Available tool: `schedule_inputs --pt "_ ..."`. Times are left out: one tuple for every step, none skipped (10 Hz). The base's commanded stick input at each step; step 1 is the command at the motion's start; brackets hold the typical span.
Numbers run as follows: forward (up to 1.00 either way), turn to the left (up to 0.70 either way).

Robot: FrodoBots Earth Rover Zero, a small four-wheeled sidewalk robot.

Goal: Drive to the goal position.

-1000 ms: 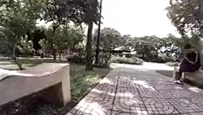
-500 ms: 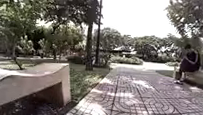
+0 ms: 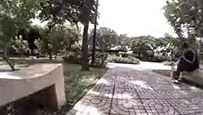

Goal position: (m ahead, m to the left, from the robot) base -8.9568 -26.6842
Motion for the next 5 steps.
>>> schedule_inputs --pt "0.70 -0.27" --pt "0.70 -0.27" --pt "0.70 -0.27" --pt "0.70 -0.27" --pt "0.70 -0.27"
